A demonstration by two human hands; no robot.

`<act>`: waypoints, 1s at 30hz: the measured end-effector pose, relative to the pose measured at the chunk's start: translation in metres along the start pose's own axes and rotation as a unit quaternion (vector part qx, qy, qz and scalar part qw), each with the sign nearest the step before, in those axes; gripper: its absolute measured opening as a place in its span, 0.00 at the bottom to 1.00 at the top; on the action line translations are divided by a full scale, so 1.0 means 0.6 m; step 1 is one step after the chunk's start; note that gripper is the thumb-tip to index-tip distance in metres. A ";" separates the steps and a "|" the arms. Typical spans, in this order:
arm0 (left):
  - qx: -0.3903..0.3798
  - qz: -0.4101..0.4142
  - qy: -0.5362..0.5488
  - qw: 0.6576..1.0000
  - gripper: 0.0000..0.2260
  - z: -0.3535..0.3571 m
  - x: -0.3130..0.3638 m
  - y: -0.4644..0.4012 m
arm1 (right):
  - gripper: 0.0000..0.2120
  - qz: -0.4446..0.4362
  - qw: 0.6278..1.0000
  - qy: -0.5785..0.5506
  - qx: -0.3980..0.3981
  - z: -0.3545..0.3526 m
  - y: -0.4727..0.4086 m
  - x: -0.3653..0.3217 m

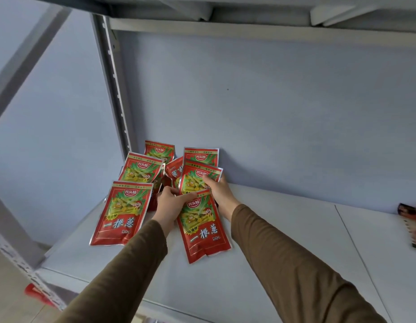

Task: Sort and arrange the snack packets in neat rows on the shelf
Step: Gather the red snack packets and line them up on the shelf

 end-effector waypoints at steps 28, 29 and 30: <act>0.122 0.164 -0.539 0.817 0.29 -0.004 0.042 0.028 | 0.21 0.001 0.980 -0.189 0.066 0.137 0.103 0.069; 0.123 0.169 -0.542 0.814 0.28 -0.005 0.044 0.034 | 0.20 0.002 0.981 -0.188 0.055 0.137 0.109 0.067; 0.124 0.175 -0.541 0.813 0.26 -0.005 0.046 0.040 | 0.21 -0.002 0.983 -0.176 0.050 0.132 0.116 0.064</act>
Point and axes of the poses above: each hand's wrist, its own y-axis away from the middle knuckle, its own z-axis out of the palm, x = y × z, the point moved 4 cm from there along -y, towards the middle knuckle, and after that the axes turned 15 degrees about -x, right-handed, at the moved point
